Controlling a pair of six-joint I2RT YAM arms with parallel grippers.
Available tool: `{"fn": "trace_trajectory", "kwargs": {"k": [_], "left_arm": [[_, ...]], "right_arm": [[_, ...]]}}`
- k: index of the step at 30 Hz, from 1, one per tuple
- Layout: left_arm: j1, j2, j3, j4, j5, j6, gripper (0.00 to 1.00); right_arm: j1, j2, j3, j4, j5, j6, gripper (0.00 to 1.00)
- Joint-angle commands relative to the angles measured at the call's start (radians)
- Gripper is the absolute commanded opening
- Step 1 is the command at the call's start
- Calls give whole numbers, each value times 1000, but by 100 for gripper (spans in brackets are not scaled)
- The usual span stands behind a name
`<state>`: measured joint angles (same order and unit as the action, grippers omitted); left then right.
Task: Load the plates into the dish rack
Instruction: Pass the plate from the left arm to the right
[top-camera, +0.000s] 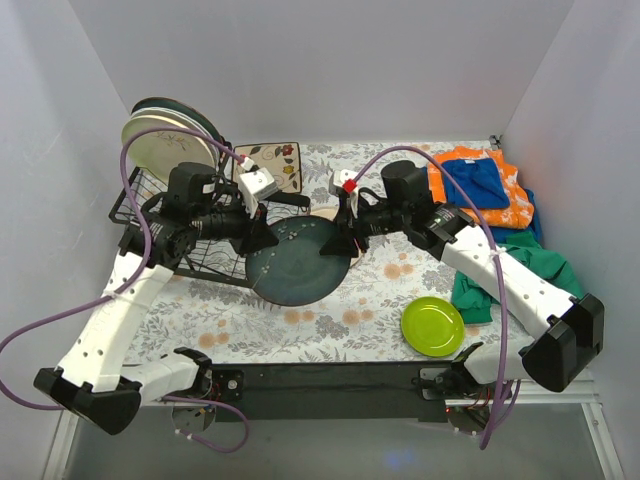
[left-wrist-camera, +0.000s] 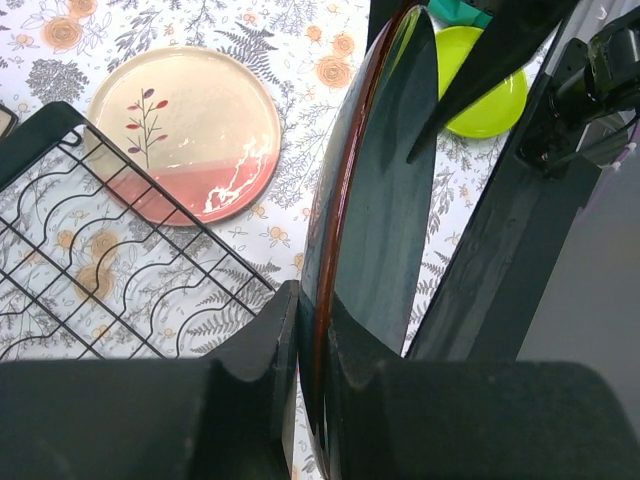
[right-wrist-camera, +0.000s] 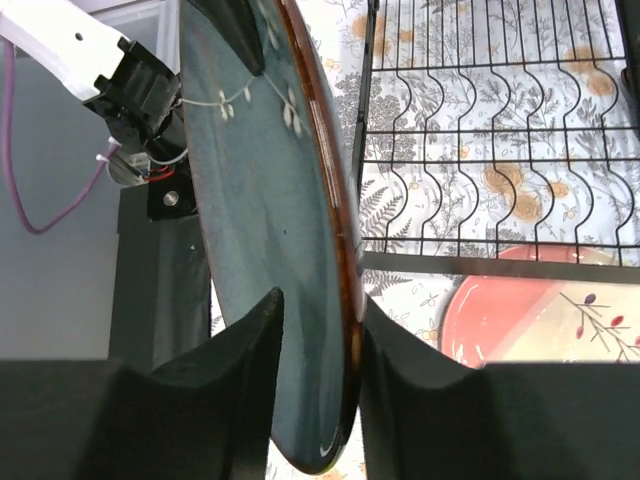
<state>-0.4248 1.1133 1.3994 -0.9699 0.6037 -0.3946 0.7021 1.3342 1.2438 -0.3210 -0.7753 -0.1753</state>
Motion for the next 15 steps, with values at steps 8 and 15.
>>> {"fn": "trace_trajectory", "kwargs": {"k": [8, 15], "left_arm": [[0, -61, 61, 109, 36, 7, 0], [0, -104, 20, 200, -13, -81, 4]], "right_arm": [[37, -30, 16, 3, -9, -7, 1], [34, -35, 48, 54, 54, 11, 1]]}}
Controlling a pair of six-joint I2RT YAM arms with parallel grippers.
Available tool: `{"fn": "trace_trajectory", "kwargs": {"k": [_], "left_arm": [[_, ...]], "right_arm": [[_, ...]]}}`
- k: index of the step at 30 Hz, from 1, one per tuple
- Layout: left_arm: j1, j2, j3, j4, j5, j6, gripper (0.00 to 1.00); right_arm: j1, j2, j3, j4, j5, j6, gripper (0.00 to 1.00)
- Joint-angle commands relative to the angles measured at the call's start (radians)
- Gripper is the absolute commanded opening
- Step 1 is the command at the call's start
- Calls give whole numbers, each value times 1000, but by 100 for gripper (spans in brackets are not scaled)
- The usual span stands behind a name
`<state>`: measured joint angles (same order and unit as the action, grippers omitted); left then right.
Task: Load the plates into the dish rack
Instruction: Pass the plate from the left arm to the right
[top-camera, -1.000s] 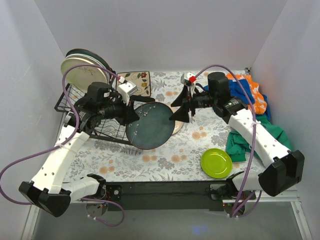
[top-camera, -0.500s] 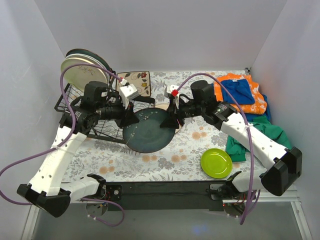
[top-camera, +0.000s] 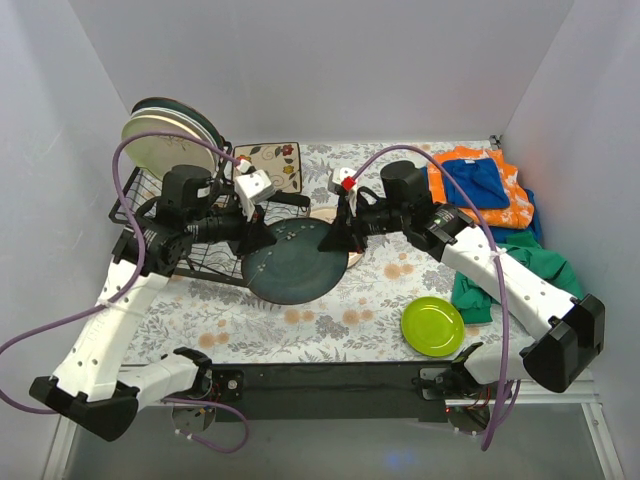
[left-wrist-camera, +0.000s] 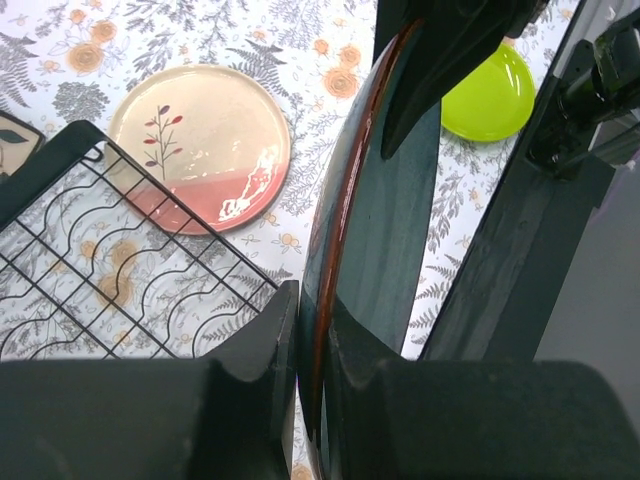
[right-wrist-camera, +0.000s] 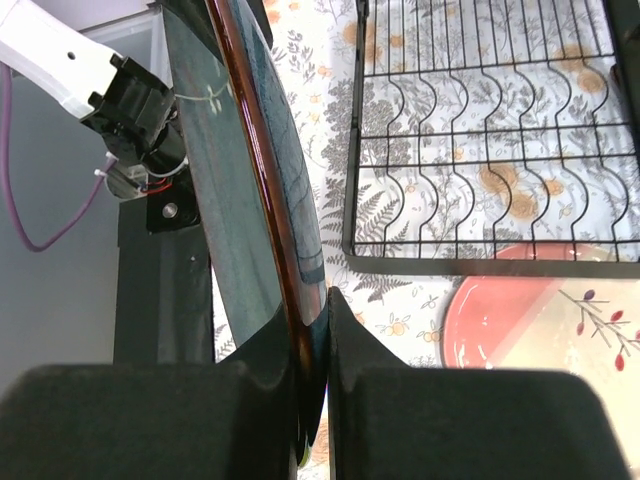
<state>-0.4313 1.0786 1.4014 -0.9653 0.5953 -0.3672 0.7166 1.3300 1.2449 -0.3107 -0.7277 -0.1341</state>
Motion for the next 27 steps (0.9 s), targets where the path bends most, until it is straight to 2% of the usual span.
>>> {"fn": "trace_trajectory", "kwargs": {"k": [1, 2, 3, 5, 6, 8, 10, 14, 17, 20, 24, 27], "left_arm": [[6, -94, 8, 206, -14, -119, 10], [6, -106, -4, 220, -26, -131, 18], [6, -115, -15, 238, -55, -156, 35], [6, -146, -15, 261, -97, -182, 47], [6, -155, 2, 269, -121, -202, 58], [6, -167, 33, 283, -213, -225, 66], [6, -167, 114, 293, -296, -242, 70], [6, -117, 299, 287, -458, -315, 72], [6, -65, 431, 266, -552, -384, 74], [6, -36, 508, 267, -569, -430, 74], [6, -43, 547, 316, -581, -464, 74], [6, -46, 574, 333, -581, -467, 74]], "right_arm": [[21, -40, 56, 59, 17, -24, 1], [21, -48, 54, 76, 27, -15, 1], [21, -55, 53, 97, 37, -1, 1], [21, -68, 62, 145, 63, 30, 1], [21, -69, 68, 154, 74, 40, 1], [21, -66, 86, 163, 96, 53, 1], [21, -61, 94, 167, 111, 56, 1], [26, -34, 145, 212, 143, 90, 1], [52, 30, 250, 249, 203, 106, 1], [90, 122, 404, 271, 273, 126, 1], [141, 282, 644, 294, 399, 177, 1], [176, 391, 766, 329, 459, 188, 1]]}}
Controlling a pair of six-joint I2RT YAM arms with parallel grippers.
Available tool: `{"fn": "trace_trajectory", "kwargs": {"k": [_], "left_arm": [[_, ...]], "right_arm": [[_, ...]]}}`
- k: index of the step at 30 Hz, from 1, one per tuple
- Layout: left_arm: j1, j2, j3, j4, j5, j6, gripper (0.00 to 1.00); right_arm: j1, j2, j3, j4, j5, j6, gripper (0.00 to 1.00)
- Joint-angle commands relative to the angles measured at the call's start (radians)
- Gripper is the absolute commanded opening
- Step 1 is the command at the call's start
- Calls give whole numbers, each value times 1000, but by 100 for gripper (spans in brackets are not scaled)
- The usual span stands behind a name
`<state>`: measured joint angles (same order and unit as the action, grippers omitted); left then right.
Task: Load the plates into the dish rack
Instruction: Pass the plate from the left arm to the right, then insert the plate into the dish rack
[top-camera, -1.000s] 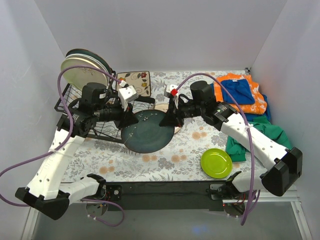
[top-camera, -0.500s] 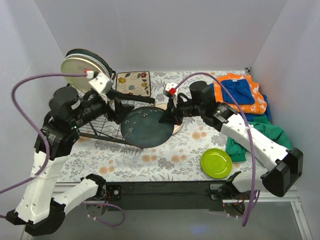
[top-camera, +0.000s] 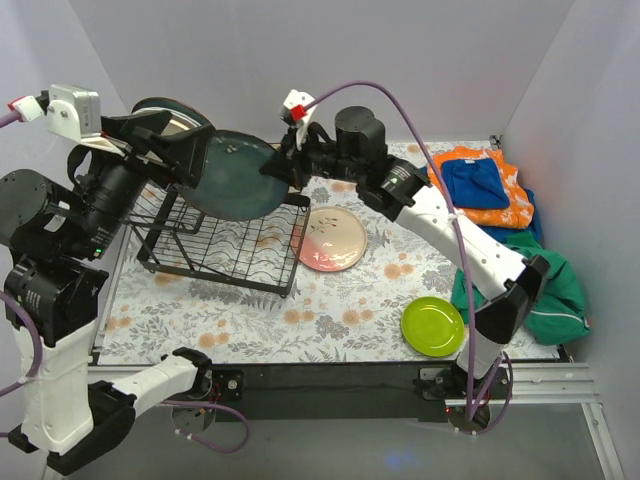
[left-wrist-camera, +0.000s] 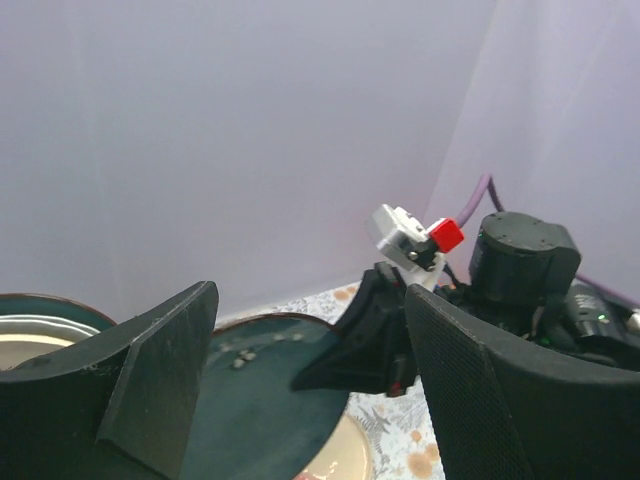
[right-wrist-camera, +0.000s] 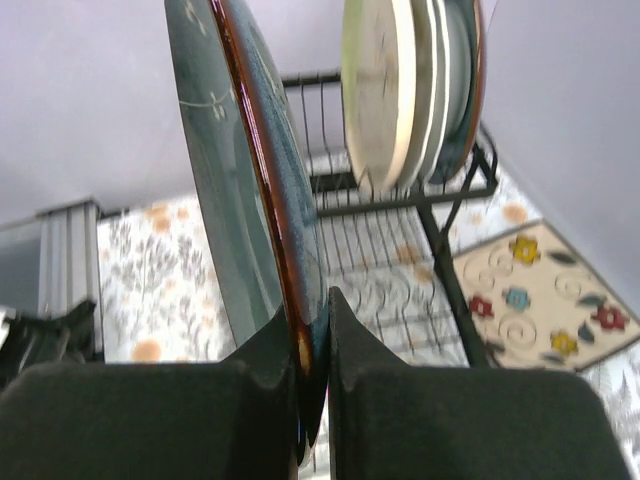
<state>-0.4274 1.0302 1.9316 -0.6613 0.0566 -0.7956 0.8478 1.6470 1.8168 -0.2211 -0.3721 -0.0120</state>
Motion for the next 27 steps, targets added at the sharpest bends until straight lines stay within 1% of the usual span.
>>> {"fn": "trace_trajectory", "kwargs": {"k": [1, 3, 4, 6, 8, 12, 13, 16, 18, 27], "left_arm": [[3, -2, 47, 34, -41, -39, 74], [3, -7, 47, 51, -40, -39, 75], [3, -13, 44, 57, -41, -39, 75], [3, -22, 27, 78, -43, -34, 75], [3, -33, 17, 97, -44, -36, 75], [3, -53, -9, 117, -44, -42, 75], [3, -56, -17, 117, -76, -45, 75], [3, -65, -34, 117, -92, -45, 75], [3, -76, -46, 114, -112, -40, 75], [3, -117, -105, 101, -162, -44, 76]], "right_arm": [[53, 103, 270, 249, 111, 70, 1], [76, 190, 364, 270, 142, 72, 1], [89, 220, 451, 276, 156, 70, 1], [103, 305, 521, 310, 183, 67, 1], [117, 353, 593, 342, 206, 66, 1], [131, 447, 633, 489, 263, 38, 1], [137, 462, 642, 511, 269, 31, 1], [145, 525, 674, 588, 295, 15, 1], [149, 578, 681, 679, 318, -48, 1], [157, 665, 708, 775, 367, -121, 1]]}}
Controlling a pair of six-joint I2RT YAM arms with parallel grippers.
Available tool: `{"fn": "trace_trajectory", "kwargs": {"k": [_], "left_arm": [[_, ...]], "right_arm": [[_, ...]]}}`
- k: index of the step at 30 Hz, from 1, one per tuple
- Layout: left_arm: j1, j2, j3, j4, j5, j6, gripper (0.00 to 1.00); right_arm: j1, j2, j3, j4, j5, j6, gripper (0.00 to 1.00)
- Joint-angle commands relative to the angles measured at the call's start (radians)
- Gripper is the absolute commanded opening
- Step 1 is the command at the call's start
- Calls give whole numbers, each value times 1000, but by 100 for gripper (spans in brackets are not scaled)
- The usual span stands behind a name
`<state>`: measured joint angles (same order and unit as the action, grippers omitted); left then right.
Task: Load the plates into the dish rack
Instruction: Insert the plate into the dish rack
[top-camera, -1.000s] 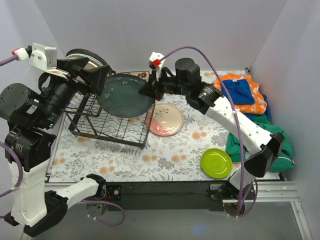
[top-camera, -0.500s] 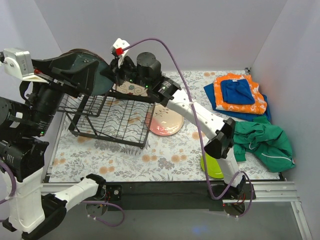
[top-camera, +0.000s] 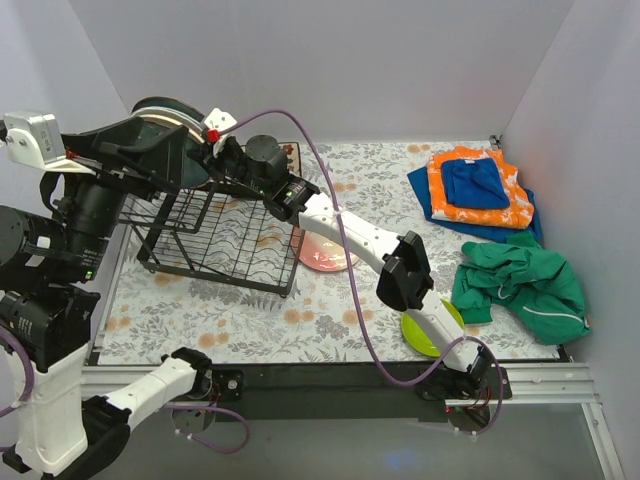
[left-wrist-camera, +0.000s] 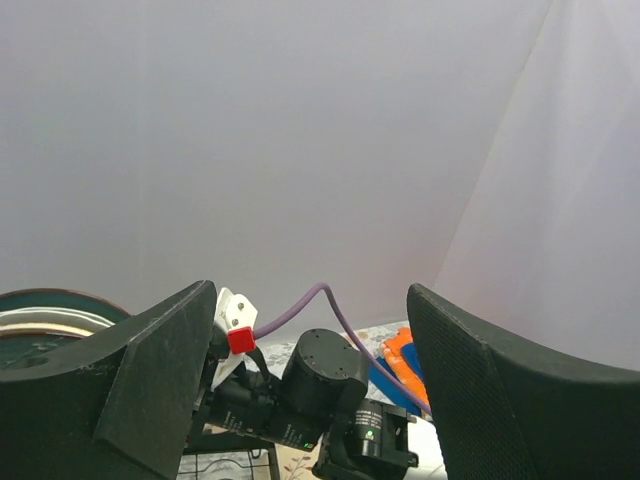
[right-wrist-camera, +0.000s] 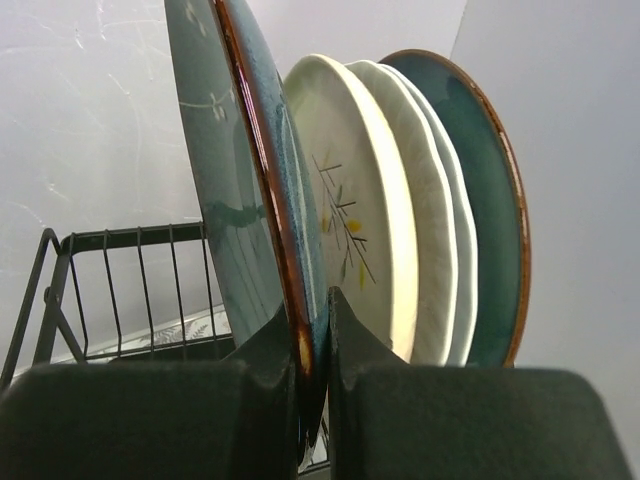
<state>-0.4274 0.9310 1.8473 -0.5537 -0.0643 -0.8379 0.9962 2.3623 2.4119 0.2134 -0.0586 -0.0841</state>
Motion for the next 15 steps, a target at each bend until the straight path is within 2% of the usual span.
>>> {"fn": "trace_trajectory", "kwargs": {"k": [1, 15], "left_arm": [[3, -23, -32, -3, -51, -3, 76], [3, -43, -94, 23, -66, -4, 77]], "right_arm": [[9, -48, 112, 345, 55, -52, 1], [19, -25, 93, 371, 88, -92, 1]]}}
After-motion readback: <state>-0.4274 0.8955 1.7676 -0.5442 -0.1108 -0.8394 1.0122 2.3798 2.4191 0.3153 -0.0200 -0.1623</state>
